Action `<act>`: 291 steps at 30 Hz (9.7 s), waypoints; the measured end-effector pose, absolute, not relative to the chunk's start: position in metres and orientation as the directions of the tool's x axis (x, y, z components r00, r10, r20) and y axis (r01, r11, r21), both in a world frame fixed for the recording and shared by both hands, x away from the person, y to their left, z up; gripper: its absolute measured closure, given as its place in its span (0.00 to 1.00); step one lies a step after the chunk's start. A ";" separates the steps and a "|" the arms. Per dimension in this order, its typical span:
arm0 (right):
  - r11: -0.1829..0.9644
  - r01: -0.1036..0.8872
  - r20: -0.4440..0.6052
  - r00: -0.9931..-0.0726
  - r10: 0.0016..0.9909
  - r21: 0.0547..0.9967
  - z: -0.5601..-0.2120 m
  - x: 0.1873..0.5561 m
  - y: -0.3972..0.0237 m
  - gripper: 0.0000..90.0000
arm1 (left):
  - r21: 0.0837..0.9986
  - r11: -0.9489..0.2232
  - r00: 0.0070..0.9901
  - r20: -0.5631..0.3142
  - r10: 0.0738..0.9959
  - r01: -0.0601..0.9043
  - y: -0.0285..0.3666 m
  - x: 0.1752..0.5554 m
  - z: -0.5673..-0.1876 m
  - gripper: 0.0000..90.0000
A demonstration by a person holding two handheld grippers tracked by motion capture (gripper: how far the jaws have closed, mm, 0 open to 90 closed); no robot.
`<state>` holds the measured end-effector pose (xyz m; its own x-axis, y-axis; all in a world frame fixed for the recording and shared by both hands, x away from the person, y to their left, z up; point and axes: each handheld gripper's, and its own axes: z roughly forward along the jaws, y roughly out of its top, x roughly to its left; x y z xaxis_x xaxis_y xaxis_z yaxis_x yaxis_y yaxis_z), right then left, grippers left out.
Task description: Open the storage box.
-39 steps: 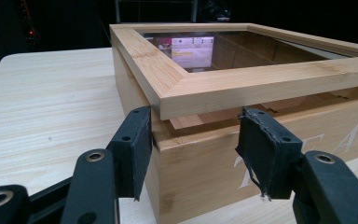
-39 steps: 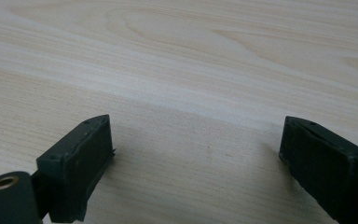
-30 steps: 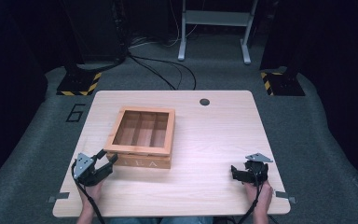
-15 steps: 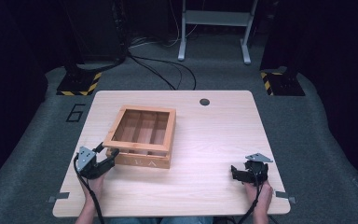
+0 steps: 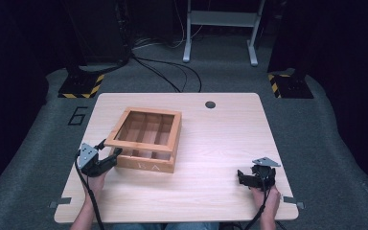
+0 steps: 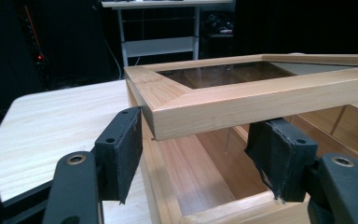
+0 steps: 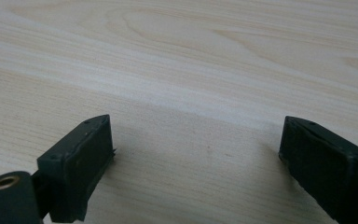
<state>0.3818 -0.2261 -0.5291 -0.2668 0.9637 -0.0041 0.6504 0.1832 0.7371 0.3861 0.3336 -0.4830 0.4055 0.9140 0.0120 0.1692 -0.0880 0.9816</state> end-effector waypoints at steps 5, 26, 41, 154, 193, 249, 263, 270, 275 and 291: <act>0.184 0.650 -0.004 -0.268 0.964 0.737 -0.529 0.382 -0.226 0.10 | 0.984 -0.101 0.399 0.033 0.916 0.150 0.334 0.388 -0.481 0.43; 0.185 0.650 -0.004 -0.270 0.963 0.737 -0.529 0.382 -0.226 0.10 | 0.988 -0.120 0.351 0.080 0.933 0.094 0.333 0.395 -0.467 0.54; 0.185 0.650 -0.003 -0.270 0.963 0.737 -0.529 0.382 -0.226 0.10 | 0.986 -0.099 0.365 0.042 0.930 0.137 0.331 0.416 -0.425 0.53; 0.184 0.650 -0.004 -0.269 0.963 0.738 -0.529 0.382 -0.226 0.10 | 0.968 -0.105 0.375 0.013 0.927 0.226 0.325 0.468 -0.364 0.53; 0.185 0.650 -0.003 -0.270 0.963 0.737 -0.529 0.382 -0.226 0.10 | 0.968 -0.110 0.371 0.019 0.928 0.225 0.325 0.468 -0.363 0.53; 0.184 0.650 -0.004 -0.268 0.963 0.737 -0.529 0.382 -0.226 0.10 | 0.966 -0.145 0.395 0.050 0.917 0.214 0.331 0.438 -0.389 0.51; 0.185 0.649 -0.006 -0.268 0.963 0.738 -0.529 0.382 -0.226 0.10 | 0.959 -0.167 0.431 0.053 0.901 0.231 0.338 0.420 -0.413 0.50; 0.185 0.649 -0.005 -0.269 0.963 0.738 -0.529 0.382 -0.226 0.11 | 0.958 -0.166 0.440 0.048 0.897 0.233 0.340 0.413 -0.427 0.50; 0.185 0.649 -0.005 -0.268 0.963 0.738 -0.529 0.382 -0.226 0.11 | 0.954 -0.171 0.440 0.048 0.897 0.246 0.341 0.408 -0.437 0.50; 0.185 0.649 -0.006 -0.268 0.963 0.738 -0.529 0.382 -0.226 0.11 | 0.946 -0.157 0.445 0.015 0.895 0.284 0.344 0.400 -0.468 0.47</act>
